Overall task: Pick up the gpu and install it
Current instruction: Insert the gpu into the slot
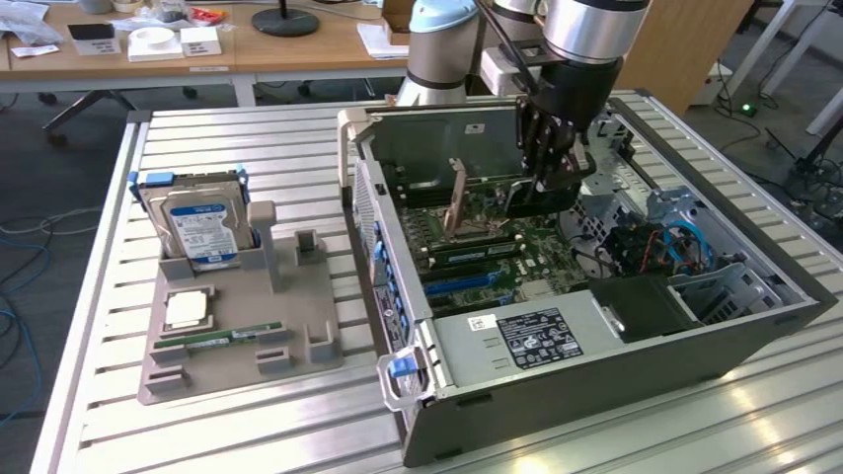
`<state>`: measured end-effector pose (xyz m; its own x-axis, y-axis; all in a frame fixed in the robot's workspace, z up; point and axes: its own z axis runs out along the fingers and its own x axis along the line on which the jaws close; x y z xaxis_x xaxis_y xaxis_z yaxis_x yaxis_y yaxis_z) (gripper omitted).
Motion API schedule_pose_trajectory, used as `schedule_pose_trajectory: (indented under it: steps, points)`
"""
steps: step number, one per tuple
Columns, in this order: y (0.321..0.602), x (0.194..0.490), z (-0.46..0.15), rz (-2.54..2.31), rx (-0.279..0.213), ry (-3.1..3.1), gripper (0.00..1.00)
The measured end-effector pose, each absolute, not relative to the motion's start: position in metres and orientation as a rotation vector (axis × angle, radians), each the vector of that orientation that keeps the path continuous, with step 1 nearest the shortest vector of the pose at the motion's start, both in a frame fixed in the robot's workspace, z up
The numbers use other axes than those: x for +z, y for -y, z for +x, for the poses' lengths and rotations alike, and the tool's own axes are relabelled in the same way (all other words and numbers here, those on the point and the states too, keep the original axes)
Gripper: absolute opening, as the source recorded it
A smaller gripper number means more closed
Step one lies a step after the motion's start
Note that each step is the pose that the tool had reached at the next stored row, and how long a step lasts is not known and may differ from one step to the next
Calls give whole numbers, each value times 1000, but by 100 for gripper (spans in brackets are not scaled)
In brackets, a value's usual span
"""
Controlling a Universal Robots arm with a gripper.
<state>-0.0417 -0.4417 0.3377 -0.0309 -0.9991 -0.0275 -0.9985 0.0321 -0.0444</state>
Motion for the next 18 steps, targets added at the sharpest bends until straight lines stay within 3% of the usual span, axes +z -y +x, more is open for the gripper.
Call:
schedule_pose_trajectory:
  steps: [18]
  points:
    - [442,329,-42,-2151,-20,-2220,27]
